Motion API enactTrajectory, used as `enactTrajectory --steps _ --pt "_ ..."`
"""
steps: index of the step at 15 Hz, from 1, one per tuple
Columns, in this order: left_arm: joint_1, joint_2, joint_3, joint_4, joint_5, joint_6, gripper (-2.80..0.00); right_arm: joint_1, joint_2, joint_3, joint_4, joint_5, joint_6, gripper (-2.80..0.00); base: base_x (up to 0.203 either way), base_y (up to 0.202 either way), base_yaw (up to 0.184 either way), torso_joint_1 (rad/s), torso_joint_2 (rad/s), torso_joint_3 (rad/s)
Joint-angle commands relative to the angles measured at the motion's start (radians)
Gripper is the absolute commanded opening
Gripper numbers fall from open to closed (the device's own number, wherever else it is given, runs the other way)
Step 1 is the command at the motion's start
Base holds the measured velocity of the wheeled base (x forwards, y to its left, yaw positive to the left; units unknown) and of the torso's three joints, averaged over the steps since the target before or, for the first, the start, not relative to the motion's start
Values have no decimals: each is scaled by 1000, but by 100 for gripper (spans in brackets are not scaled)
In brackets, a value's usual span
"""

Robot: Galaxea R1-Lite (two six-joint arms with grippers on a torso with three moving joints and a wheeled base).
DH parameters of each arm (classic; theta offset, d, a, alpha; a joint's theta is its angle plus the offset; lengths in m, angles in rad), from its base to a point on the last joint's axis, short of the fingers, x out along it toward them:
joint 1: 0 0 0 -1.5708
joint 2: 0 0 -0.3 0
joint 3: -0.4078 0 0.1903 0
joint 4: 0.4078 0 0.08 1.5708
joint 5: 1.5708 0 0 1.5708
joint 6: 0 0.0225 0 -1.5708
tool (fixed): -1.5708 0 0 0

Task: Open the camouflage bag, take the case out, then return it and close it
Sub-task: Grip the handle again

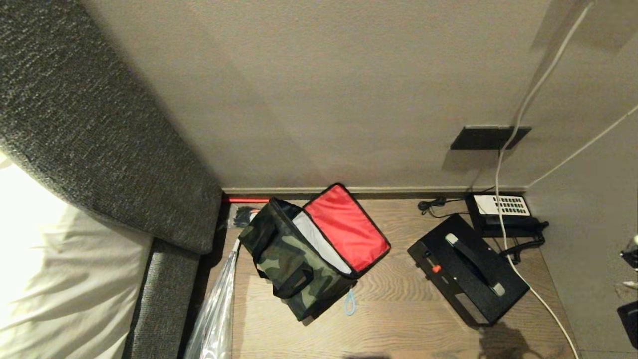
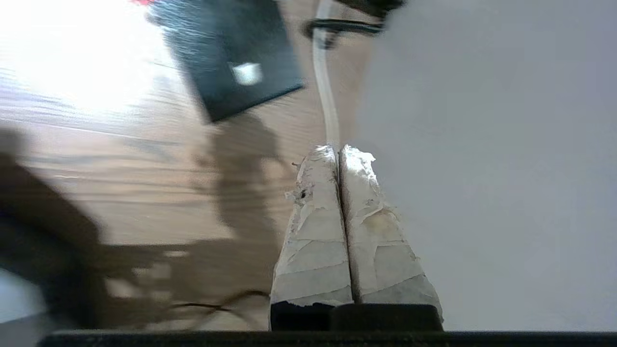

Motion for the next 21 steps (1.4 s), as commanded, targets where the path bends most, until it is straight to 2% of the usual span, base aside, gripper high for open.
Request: enactTrajectory --steps 1,2,3,5,9,12,15,17,21 --pt "0 -2 3 1 0 0 -280 1 -178 52 53 73 62 -280 0 0 0 0 0 0" --pt "0 -2 3 0 0 0 -280 3 -230 66 98 96 115 -280 0 0 0 0 0 0" --pt "0 -2 2 0 0 0 -280 9 -264 77 132 110 202 -280 0 0 0 0 0 0" --pt "0 -2 2 1 0 0 -280 10 -362 127 156 152 275 -280 0 0 0 0 0 0" --pt "0 -2 3 0 0 0 -280 -37 -646 283 154 265 313 -280 0 0 0 0 0 0" --pt "0 -2 3 0 0 0 -280 -49 -788 348 106 370 294 -280 0 0 0 0 0 0" --pt "0 -2 3 1 0 0 -280 -54 -972 354 103 377 298 -280 0 0 0 0 0 0" --pt "0 -2 3 0 0 0 -280 -57 -986 357 99 375 338 -280 0 0 0 0 0 0" --pt "0 -2 2 1 0 0 -280 -57 -984 356 98 375 348 -280 0 0 0 0 0 0"
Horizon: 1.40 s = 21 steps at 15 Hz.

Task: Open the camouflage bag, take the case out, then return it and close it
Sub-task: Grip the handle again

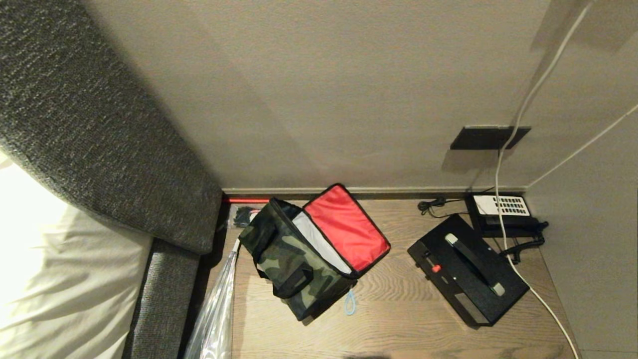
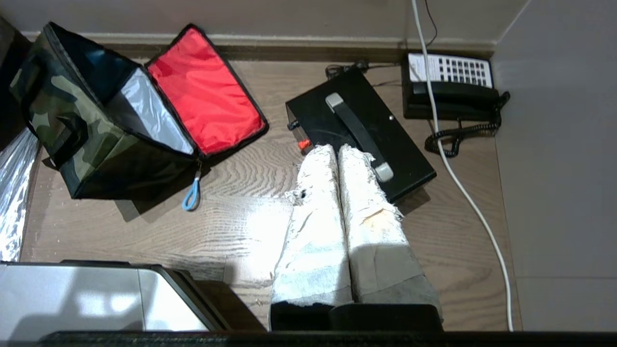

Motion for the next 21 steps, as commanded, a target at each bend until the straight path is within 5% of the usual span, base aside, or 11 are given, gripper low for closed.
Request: enactTrajectory --steps 1,21 --pt "0 -2 3 1 0 -1 -280 0 -9 0 3 1 3 -280 0 0 0 0 0 0" --pt "0 -2 3 2 0 -4 -280 0 -9 0 3 1 3 -280 0 0 0 1 0 35"
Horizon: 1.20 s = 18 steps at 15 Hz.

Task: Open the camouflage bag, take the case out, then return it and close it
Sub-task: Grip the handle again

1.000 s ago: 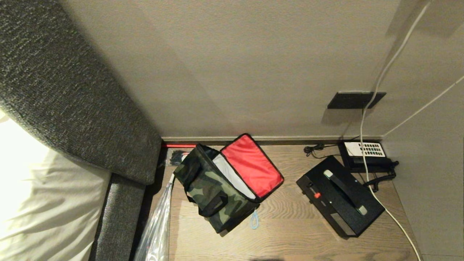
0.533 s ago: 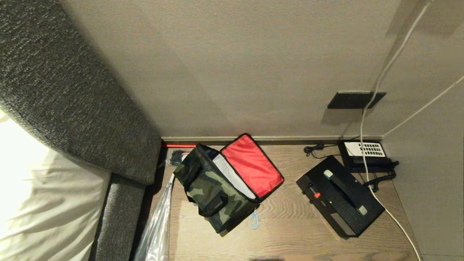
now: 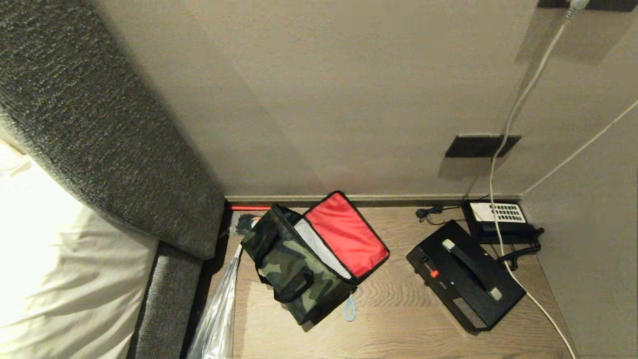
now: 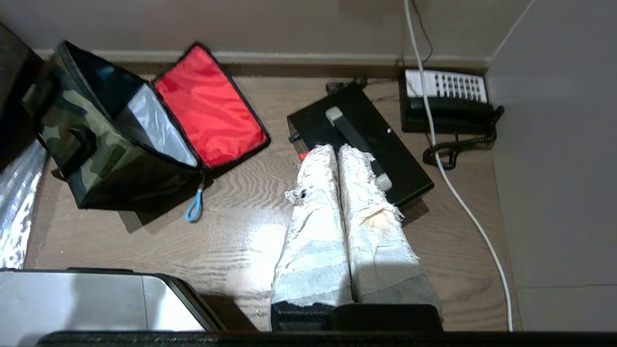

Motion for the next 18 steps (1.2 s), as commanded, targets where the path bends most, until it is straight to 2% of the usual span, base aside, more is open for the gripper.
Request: enactTrajectory --steps 1,8,16,18 --pt "0 -2 3 0 1 -3 -280 0 0 0 0 0 -1 -280 0 0 0 -2 -2 202" --pt "1 -2 2 0 1 -1 -280 0 1 0 0 0 -1 -280 0 0 0 4 4 195" --pt "1 -2 2 0 1 2 -280 0 1 0 0 0 -1 -280 0 0 0 1 -1 17" --pt "0 -2 2 -2 1 2 -280 0 1 0 0 0 -1 -280 -149 0 0 2 2 5"
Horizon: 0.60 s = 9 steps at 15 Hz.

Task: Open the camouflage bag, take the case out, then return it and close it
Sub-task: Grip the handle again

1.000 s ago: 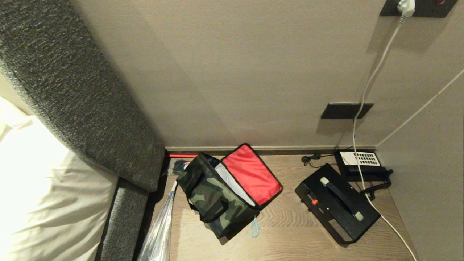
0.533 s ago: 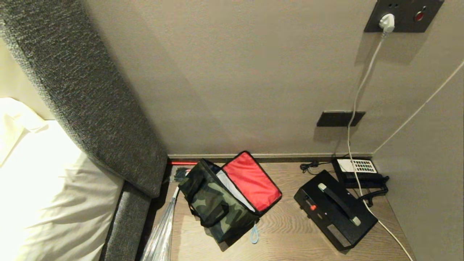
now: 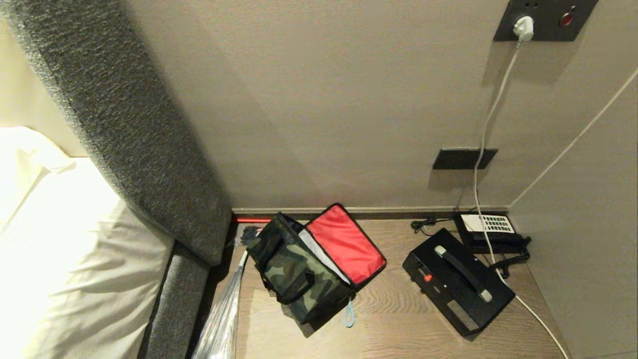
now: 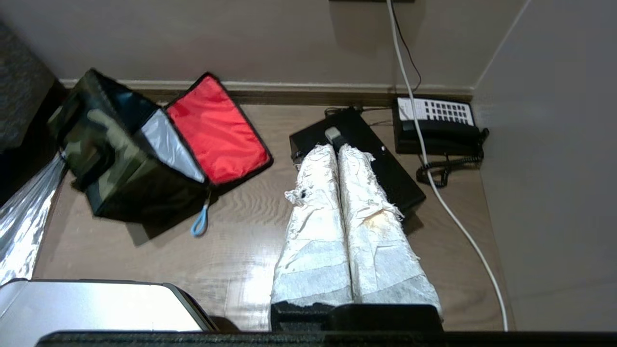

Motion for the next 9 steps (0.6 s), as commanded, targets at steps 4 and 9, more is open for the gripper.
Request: enactTrajectory --steps 4,9 --pt "1 -2 3 -1 1 7 -280 0 0 0 -1 0 0 -280 -126 35 -1 2 1 6" --pt "1 -2 3 0 1 4 -280 0 0 0 4 6 -62 -280 0 0 0 0 0 0"
